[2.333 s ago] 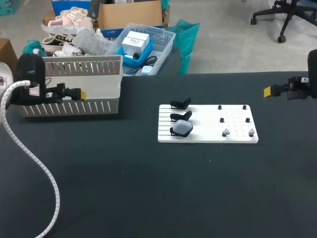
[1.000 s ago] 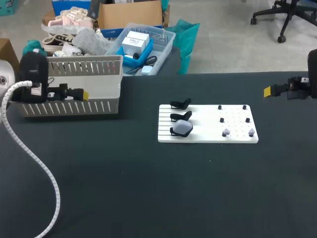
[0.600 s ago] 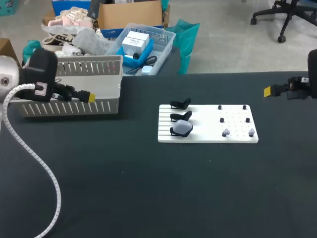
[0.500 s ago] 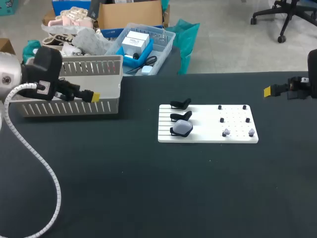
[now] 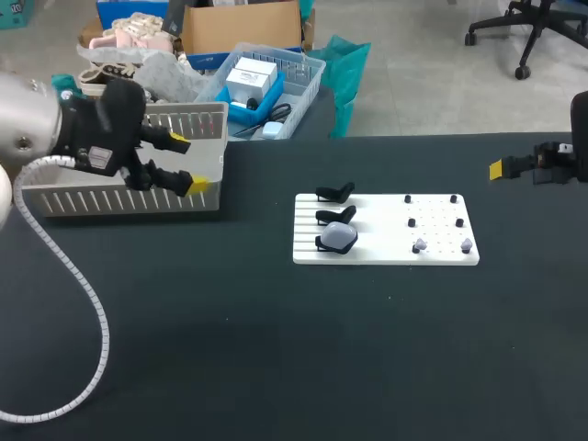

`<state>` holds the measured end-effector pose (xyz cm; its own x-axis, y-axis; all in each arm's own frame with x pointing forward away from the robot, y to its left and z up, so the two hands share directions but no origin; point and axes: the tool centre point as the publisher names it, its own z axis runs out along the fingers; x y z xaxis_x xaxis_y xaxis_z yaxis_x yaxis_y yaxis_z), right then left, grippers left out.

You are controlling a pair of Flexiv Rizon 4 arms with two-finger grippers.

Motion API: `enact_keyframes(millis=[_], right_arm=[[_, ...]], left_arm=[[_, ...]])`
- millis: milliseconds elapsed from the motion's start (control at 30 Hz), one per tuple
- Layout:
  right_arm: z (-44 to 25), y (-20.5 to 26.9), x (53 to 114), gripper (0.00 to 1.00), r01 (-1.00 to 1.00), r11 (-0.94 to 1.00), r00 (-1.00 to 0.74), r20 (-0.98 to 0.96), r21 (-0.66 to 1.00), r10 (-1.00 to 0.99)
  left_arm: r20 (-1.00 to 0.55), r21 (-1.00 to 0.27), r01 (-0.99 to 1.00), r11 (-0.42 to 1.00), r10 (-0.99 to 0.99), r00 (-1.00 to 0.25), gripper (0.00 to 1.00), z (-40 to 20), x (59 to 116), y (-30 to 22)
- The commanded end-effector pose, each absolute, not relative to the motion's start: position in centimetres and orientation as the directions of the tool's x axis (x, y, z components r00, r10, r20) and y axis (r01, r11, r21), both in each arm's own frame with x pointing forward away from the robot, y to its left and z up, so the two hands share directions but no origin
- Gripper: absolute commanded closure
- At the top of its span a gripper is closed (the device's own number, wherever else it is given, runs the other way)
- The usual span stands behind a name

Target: Pick up each earbud case from the left stands, insert the matching earbuds, close the lid, and place the case in the box.

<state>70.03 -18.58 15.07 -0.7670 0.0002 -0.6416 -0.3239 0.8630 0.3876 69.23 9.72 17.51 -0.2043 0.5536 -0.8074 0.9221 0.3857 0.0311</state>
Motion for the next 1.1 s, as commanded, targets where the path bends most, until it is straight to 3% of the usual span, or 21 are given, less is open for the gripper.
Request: enact_keyframes(millis=[33,467,933,967,1000,1100], right_arm=[[15.0,-18.6,70.1,0.0,-0.326,0.862,-0.766,-0.642,0.389,0.0],[15.0,-18.6,70.1,0.0,-0.326,0.862,-0.766,-0.642,0.389,0.0],[15.0,-18.6,70.1,0.0,-0.326,0.862,-0.766,-0.642,0.389,0.0],[15.0,-18.6,70.1,0.0,-0.326,0.862,-0.766,-0.642,0.389,0.0],[15.0,-18.6,70.1,0.0,-0.326,0.862,-0.766,-0.642,0.389,0.0],[15.0,-18.6,70.1,0.0,-0.326,0.862,-0.766,-0.642,0.389,0.0]], left_arm=[[-0.819,0.0,0.965,0.263,0.554,-0.151,0.0,16.4,70.0,9.0],[-0.785,0.023,0.998,0.052,0.62,-0.014,0.0,13.0,70.3,5.3],[-0.779,0.008,0.999,-0.045,0.626,0.034,0.0,9.7,69.8,0.8],[-0.778,0.009,0.999,-0.047,0.627,0.037,0.06,9.5,69.9,0.6],[-0.779,0.013,0.999,-0.046,0.626,0.039,0.19,9.3,70.0,0.3],[-0.781,0.019,0.999,-0.037,0.623,0.038,0.17,8.8,70.2,-0.5]])
